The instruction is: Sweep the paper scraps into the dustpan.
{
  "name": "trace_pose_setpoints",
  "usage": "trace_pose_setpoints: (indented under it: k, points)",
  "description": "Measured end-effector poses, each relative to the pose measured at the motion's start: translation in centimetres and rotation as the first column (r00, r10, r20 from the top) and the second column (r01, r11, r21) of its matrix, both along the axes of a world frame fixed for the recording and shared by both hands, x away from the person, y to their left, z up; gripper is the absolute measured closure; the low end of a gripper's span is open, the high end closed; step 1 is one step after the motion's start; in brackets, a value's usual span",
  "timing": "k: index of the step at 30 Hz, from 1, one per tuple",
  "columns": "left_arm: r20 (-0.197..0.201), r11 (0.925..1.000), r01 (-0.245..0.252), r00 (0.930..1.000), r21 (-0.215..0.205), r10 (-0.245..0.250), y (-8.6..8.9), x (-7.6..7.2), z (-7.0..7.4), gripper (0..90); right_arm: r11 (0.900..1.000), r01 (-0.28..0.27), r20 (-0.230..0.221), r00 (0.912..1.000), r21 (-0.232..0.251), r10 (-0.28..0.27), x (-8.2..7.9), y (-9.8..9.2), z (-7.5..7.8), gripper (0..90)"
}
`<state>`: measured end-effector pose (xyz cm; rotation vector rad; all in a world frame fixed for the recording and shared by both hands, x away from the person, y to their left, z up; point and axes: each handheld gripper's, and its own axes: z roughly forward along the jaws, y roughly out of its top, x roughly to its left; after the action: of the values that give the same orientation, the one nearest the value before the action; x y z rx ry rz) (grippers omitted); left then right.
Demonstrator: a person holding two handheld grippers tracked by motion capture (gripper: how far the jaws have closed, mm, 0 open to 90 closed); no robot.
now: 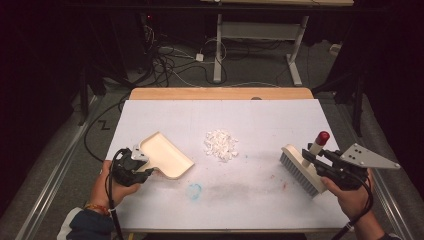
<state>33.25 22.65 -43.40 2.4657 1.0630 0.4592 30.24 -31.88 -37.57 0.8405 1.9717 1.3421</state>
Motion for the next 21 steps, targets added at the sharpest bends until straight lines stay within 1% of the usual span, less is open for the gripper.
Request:
trace_pose_setpoints:
  k: [1,2,3,4,5,6,7,8,10,11,12,13,15,17,20,21]
  points:
    - [-0.005,0.9999,0.012,0.9999,-0.003,-0.012,-0.1,0.2,0.0,63.7,1.0,0.001,-0.001,1.0,-0.002,-0.001,0.5,0.2,0.0,70.4]
    - [-0.005,0.9999,0.012,0.9999,-0.003,-0.012,-0.1,0.2,0.0,63.7,1.0,0.003,-0.004,1.0,-0.006,-0.003,1.0,0.5,0.1,70.4]
    - [-0.017,0.9994,0.033,0.9993,-0.005,-0.033,-0.3,0.6,-0.1,63.7,1.0,0.004,-0.002,1.0,-0.009,-0.004,1.6,0.7,0.2,70.4]
    - [-0.022,0.9991,0.042,0.9989,0.0,-0.042,-0.4,0.8,-0.1,63.7,1.0,0.009,0.002,1.0,-0.011,-0.009,2.2,1.0,0.3,70.5]
    - [-0.022,0.9991,0.042,0.9989,0.0,-0.042,-0.4,0.8,-0.1,63.7,1.0,0.013,0.007,0.9999,-0.016,-0.013,2.9,1.3,0.4,70.5]
    - [-0.029,0.9984,0.056,0.998,0.0,-0.056,-0.6,1.2,0.1,63.7,1.0,0.017,0.01,0.9998,-0.019,-0.016,3.6,1.7,0.6,70.5]
    - [-0.029,0.9984,0.056,0.998,0.0,-0.056,-0.6,1.2,0.1,63.7,1.0,0.018,0.014,0.9997,-0.018,-0.018,4.4,2.0,0.7,70.4]
    - [-0.04,0.9972,0.075,0.9964,0.005,-0.075,-0.8,1.7,0.3,63.7,1.0,0.02,0.017,0.9997,-0.018,-0.02,5.2,2.4,0.8,70.4]
    - [-0.045,0.9967,0.081,0.9957,0.003,-0.081,-0.9,1.9,0.3,63.7,0.999,0.033,0.02,0.9992,-0.017,-0.033,6.9,3.3,0.9,70.4]
    - [-0.051,0.9961,0.088,0.9949,0.003,-0.087,-1.1,2.4,0.3,63.7,0.999,0.044,0.02,0.9989,-0.016,-0.043,7.7,3.7,0.9,70.4]
    - [-0.051,0.9961,0.088,0.9949,0.003,-0.087,-1.1,2.4,0.3,63.7,0.999,0.044,0.02,0.9989,-0.016,-0.043,7.7,3.7,0.9,70.4]
    - [-0.055,0.9956,0.094,0.9941,-0.002,-0.094,-1.3,2.7,0.3,63.7,0.998,0.054,0.023,0.9983,-0.018,-0.054,9.4,4.7,0.9,70.4]
    - [-0.06,0.995,0.1,0.9932,0.0,-0.1,-1.4,2.8,0.2,63.7,0.998,0.069,0.019,0.9975,-0.014,-0.068,10.9,5.6,0.8,70.5]
    - [-0.067,0.9928,0.12,0.9906,-0.004,-0.12,-1.5,2.9,0.1,63.7,0.997,0.079,0.015,0.9968,-0.009,-0.078,12.3,6.7,0.7,70.5]
    - [-0.07,0.991,0.134,0.9885,-0.004,-0.134,-1.6,2.9,0.1,63.6,0.996,0.086,0.018,0.9961,-0.02,-0.086,14.0,8.5,0.5,70.5]
    - [-0.07,0.9898,0.142,0.9874,-0.005,-0.142,-1.7,2.9,0.0,63.7,0.996,0.086,0.012,0.9962,-0.02,-0.086,14.4,9.1,0.5,70.5]
